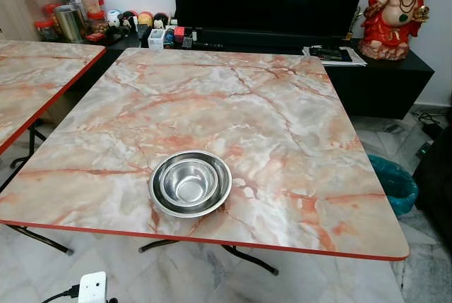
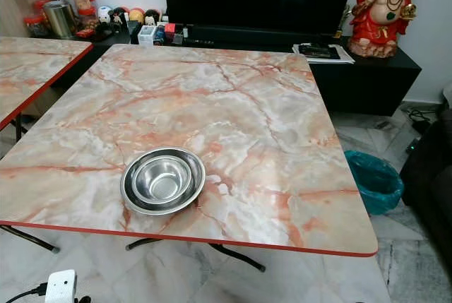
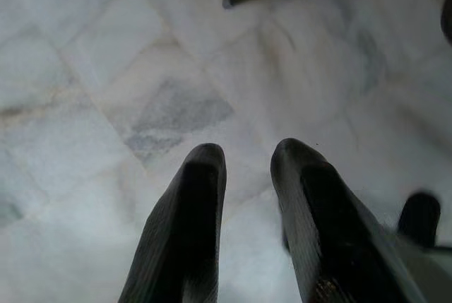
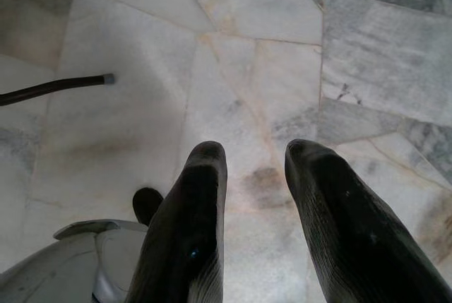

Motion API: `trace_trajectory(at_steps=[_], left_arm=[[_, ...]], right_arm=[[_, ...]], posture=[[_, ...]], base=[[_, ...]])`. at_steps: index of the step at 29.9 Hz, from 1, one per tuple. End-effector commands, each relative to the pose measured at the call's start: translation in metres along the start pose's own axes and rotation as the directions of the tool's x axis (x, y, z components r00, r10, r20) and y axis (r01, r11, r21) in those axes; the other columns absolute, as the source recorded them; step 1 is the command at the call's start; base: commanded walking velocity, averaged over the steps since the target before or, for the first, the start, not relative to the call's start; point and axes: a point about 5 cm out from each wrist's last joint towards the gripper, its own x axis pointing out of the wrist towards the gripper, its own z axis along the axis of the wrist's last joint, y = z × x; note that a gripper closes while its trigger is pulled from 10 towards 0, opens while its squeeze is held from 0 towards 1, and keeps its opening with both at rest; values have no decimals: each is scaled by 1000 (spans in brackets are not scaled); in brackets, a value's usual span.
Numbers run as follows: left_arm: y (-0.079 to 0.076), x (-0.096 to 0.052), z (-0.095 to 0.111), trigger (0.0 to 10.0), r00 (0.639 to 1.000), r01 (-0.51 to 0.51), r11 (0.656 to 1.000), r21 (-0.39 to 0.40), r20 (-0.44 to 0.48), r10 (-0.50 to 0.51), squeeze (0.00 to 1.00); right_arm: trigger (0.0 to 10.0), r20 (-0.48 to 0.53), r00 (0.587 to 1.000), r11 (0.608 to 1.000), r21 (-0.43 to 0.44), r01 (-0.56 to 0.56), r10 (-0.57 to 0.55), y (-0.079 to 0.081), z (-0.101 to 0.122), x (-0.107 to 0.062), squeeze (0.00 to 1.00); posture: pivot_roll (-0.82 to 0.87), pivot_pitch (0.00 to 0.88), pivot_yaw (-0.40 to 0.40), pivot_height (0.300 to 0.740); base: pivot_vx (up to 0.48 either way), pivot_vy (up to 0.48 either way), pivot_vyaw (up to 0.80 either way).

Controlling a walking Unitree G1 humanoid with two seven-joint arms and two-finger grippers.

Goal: Setting the table

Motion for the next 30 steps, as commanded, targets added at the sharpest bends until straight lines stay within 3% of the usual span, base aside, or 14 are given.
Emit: trace_trajectory(at_steps=[1, 12, 19, 30], left_arm=[[0, -1, -5, 10000, 1000, 20, 999, 36, -13, -20, 0], [-6, 1, 6, 10000, 996, 81, 996, 29, 32, -82, 0], [-2, 1, 7, 10000, 998, 36, 998, 57, 40, -39, 0], [-5, -2, -13, 10000, 999, 10, 999, 35, -51, -8, 0]], right_arm=[[10000, -10, 1000, 1000, 12, 2, -2, -3, -2, -1, 0], [10000, -15, 999, 999, 22, -37, 37, -2, -3, -1, 0], [10000, -28, 997, 998, 14, -65, 65, 0, -3, -1, 0], [10000, -69, 997, 999, -11, -43, 42, -2, -5, 0, 0]], posture=[[12, 58, -40, 740], [7, 64, -42, 740], [9, 65, -44, 740], [-2, 80, -35, 740]], base=[[0, 0, 0], [0, 0, 0], [0, 0, 0], [0, 0, 0]])
